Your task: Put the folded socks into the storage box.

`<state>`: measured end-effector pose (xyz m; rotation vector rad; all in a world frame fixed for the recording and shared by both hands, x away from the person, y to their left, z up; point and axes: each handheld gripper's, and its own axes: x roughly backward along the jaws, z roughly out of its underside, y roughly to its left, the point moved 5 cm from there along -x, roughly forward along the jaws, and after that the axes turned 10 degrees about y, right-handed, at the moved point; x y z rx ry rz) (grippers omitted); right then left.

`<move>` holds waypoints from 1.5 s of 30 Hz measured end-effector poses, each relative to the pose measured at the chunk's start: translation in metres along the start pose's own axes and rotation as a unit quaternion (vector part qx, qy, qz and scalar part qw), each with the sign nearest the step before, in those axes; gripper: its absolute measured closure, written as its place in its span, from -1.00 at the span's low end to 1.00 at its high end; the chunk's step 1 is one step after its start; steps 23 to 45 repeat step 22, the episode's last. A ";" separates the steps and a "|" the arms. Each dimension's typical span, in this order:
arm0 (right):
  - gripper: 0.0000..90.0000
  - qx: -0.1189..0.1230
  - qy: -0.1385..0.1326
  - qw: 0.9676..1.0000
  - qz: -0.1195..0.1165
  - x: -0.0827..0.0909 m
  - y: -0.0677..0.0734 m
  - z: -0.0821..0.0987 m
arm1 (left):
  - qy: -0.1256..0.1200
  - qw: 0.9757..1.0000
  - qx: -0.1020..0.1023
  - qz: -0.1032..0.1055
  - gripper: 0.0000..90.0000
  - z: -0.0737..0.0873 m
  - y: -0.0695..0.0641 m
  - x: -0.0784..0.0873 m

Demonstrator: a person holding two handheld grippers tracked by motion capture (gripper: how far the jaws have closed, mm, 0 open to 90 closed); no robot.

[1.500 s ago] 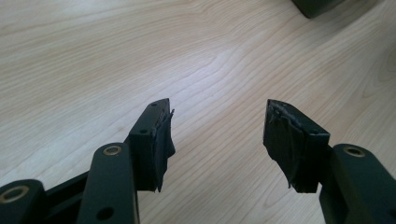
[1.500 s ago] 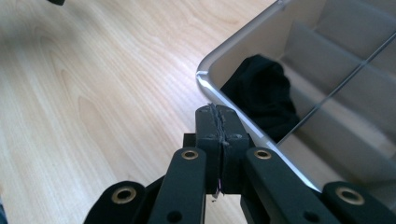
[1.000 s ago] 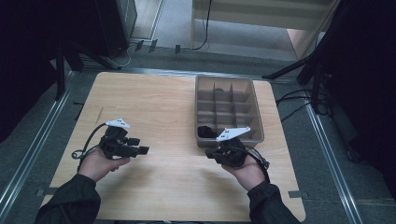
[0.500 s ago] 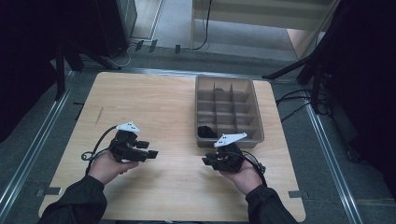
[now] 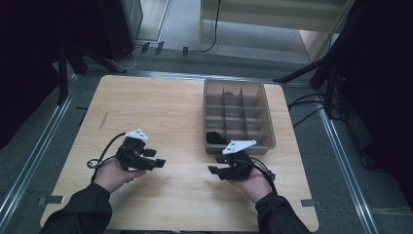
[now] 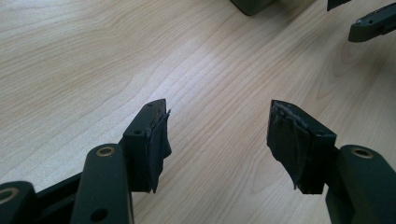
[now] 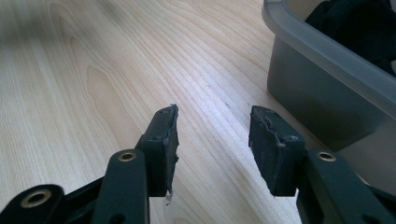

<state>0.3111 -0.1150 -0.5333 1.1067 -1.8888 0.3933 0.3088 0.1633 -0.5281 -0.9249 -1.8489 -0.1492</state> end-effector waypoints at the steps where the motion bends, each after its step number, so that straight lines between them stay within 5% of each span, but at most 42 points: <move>1: 0.16 0.001 -0.003 1.000 0.001 0.000 0.000 0.000 | 0.000 1.000 0.000 -0.001 -0.16 0.000 0.000 0.000; 20: 0.02 0.002 0.008 1.000 -0.004 -0.003 0.000 0.001 | 0.020 1.000 -0.003 0.001 -0.19 0.002 0.000 -0.004; 45: 0.01 -0.001 0.011 1.000 -0.003 -0.004 -0.001 0.001 | 0.018 1.000 -0.001 0.002 -0.19 0.003 0.000 -0.005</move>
